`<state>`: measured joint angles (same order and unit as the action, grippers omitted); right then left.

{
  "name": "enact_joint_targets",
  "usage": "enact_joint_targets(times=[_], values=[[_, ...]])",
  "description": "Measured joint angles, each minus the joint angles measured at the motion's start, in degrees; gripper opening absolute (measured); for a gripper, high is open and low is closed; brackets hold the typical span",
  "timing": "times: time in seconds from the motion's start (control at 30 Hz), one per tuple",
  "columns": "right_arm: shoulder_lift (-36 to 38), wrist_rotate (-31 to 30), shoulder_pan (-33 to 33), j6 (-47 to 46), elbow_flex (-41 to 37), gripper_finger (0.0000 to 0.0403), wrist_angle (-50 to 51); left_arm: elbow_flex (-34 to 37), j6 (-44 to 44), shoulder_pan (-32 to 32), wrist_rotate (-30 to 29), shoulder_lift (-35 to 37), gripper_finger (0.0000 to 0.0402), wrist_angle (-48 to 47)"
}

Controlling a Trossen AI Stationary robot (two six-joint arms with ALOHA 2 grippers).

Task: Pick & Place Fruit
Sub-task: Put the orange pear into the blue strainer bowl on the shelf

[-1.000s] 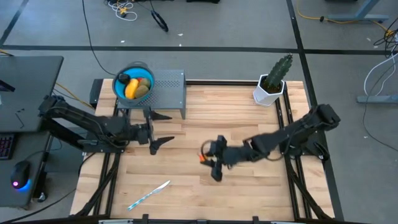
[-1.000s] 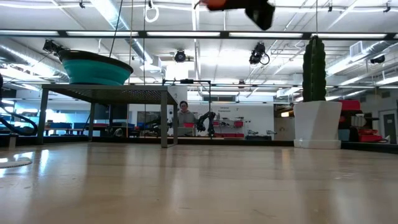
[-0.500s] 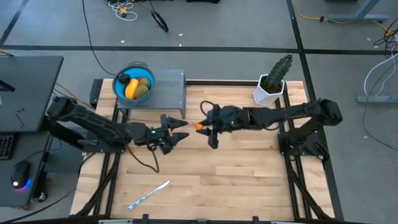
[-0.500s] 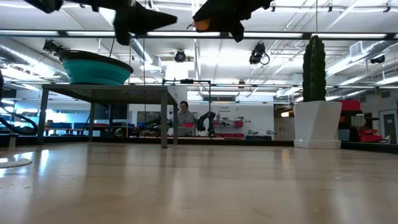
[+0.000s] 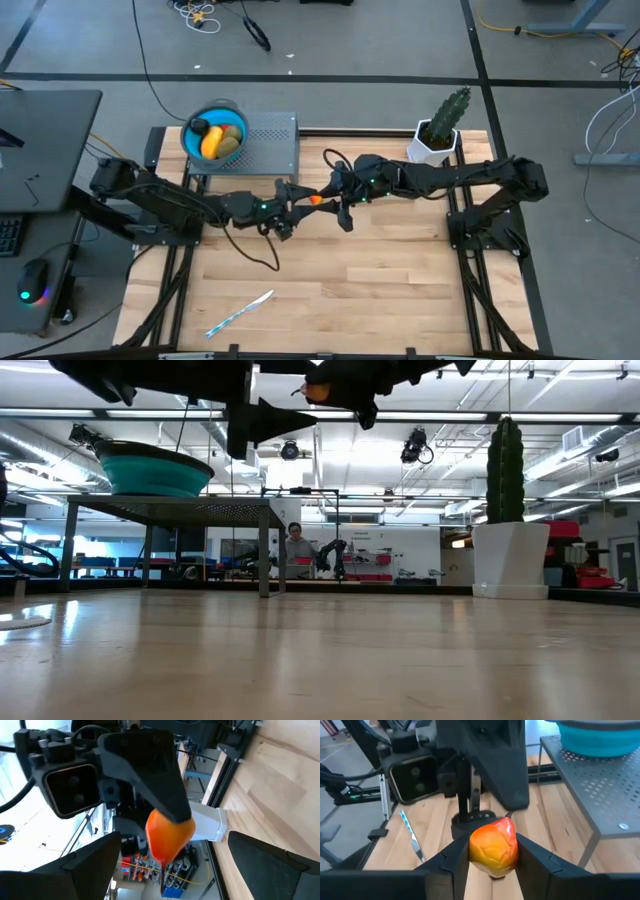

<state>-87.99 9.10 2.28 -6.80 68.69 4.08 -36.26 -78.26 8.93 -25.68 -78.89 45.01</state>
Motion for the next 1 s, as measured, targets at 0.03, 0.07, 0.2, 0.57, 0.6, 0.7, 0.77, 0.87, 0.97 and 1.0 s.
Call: enact_joint_targets(times=[0.03,0.07,0.2,0.57,0.6,0.7,0.77,0.87,0.97,1.0], values=[[-0.1,0.0,0.0,0.2,0.0,0.0141,-0.3,-0.3,-0.2,0.0,-0.1,-0.3,0.0377,0.0],[-0.3,0.0,0.0,0.2,0.0,0.0141,-0.9,-0.5,-0.4,0.0,-0.2,-0.6,0.0377,0.0],[-1.5,0.0,0.0,0.2,0.0,0.0141,-1.3,-1.3,0.4,0.0,-0.1,-1.1,0.0377,0.0],[-1.9,0.1,-0.2,-0.2,0.0,0.0142,-3.2,-1.5,0.8,0.0,-0.6,-1.1,0.0343,0.0],[-1.9,0.1,-0.2,-0.2,0.0,0.0142,-3.2,-1.5,0.4,0.0,-0.6,-1.1,0.0336,0.0],[-1.9,0.1,-0.2,-0.2,0.0,0.0142,-3.2,-1.5,-0.7,0.0,-0.6,-1.1,0.0315,-0.1],[-1.9,0.2,-0.2,-0.2,0.0,0.0142,-3.3,-1.5,-1.1,0.0,-0.5,-1.1,0.0303,-0.1],[-1.9,0.2,-0.2,-0.2,0.0,0.0142,-3.1,-1.5,-1.4,0.0,-0.4,-1.1,0.0287,-0.1],[-1.9,0.2,-0.2,-0.2,0.0,0.0142,-3.1,-1.5,-1.7,0.0,-0.2,-1.1,0.0273,-0.1],[-1.9,0.2,-0.2,-0.2,0.0,0.0142,-3.0,-1.5,-1.7,0.0,-0.2,-1.1,0.0269,-0.1]])
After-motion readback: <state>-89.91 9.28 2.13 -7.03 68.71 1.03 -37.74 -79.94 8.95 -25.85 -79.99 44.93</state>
